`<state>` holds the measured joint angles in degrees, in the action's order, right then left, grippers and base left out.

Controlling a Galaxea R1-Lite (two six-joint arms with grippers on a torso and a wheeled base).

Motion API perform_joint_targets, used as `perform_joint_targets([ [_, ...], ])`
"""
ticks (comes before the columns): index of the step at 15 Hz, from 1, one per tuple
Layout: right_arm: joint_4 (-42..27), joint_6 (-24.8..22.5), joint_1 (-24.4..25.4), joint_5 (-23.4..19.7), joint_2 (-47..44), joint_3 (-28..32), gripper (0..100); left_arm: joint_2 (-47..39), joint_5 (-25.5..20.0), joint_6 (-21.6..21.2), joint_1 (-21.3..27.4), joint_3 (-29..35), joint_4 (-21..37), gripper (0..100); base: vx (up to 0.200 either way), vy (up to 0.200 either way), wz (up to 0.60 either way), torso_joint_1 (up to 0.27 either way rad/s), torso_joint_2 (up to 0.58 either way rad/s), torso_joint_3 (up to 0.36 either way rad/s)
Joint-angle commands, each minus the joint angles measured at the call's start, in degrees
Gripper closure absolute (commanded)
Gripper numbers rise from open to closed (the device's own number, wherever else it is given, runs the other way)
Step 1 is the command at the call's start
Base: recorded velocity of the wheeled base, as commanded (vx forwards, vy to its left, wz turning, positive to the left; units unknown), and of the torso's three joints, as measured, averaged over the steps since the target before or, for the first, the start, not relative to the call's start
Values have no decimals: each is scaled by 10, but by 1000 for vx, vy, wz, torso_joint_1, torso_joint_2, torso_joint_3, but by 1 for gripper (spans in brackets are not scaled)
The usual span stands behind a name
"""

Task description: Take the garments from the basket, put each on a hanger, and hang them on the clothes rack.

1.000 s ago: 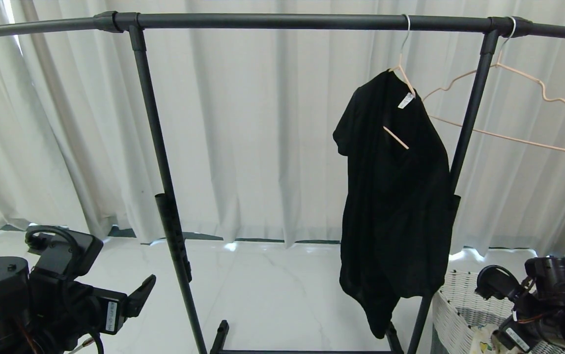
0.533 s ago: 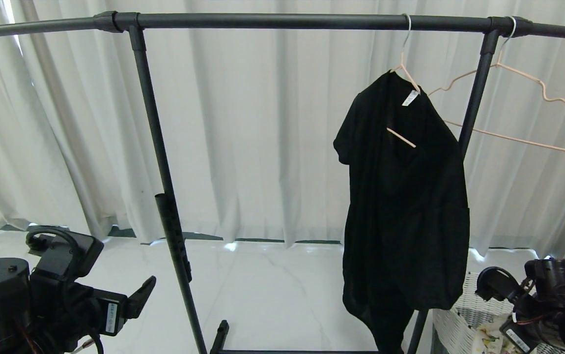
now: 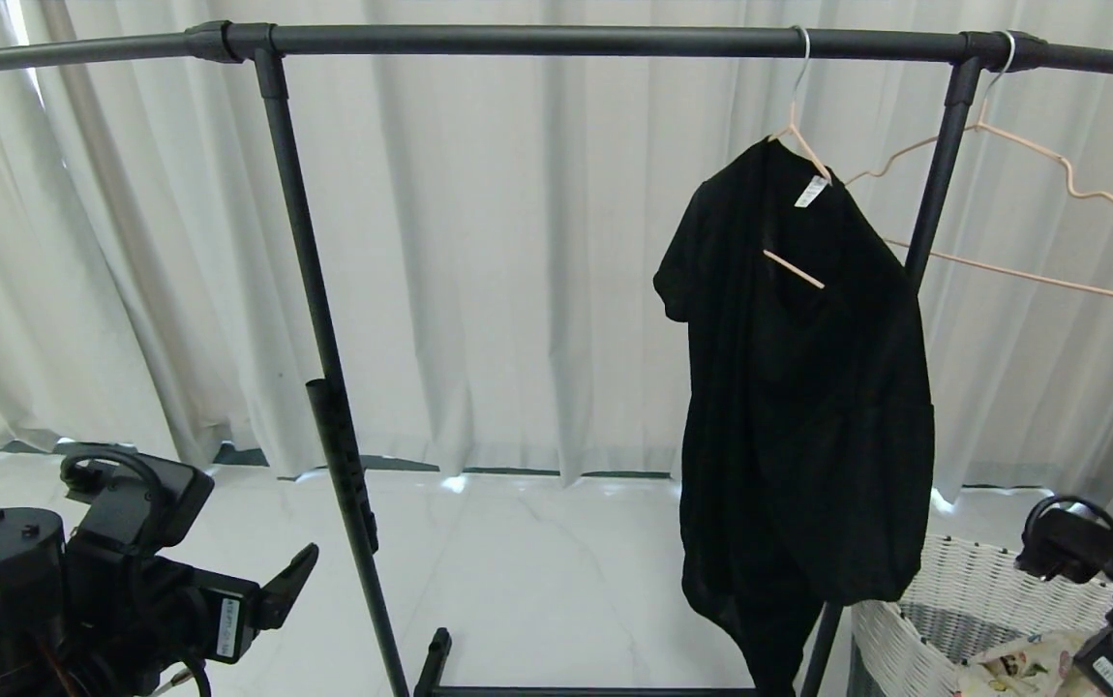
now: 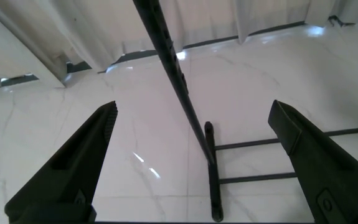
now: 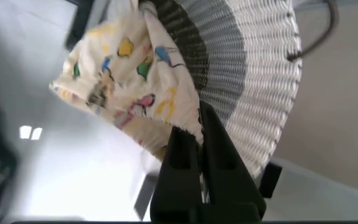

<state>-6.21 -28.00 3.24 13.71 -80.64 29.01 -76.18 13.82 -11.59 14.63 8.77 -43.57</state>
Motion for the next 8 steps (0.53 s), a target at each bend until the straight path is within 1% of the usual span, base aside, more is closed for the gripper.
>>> perform_joint_targets([
  [1,-194,64,51,-3,152,169,100,2,0,1,7,0,-1,0,-200,0,0,2,-2,-2],
  [2,-226,87,75,-2,161,206,100,5,0,2,12,0,-1,0,-200,0,0,-2,7,7],
  [3,-240,92,85,-2,165,224,100,7,-1,2,13,0,-1,0,-200,0,0,-2,2,2],
  [4,-281,95,106,-2,167,272,100,11,-2,2,22,-1,0,0,-200,0,0,-2,7,7],
  [5,-304,95,121,-2,166,305,100,13,-2,2,28,-1,-1,0,-200,0,0,2,2,2],
  [8,-323,95,145,-2,152,362,100,17,-2,3,47,-1,0,0,-200,0,0,4,2,6],
])
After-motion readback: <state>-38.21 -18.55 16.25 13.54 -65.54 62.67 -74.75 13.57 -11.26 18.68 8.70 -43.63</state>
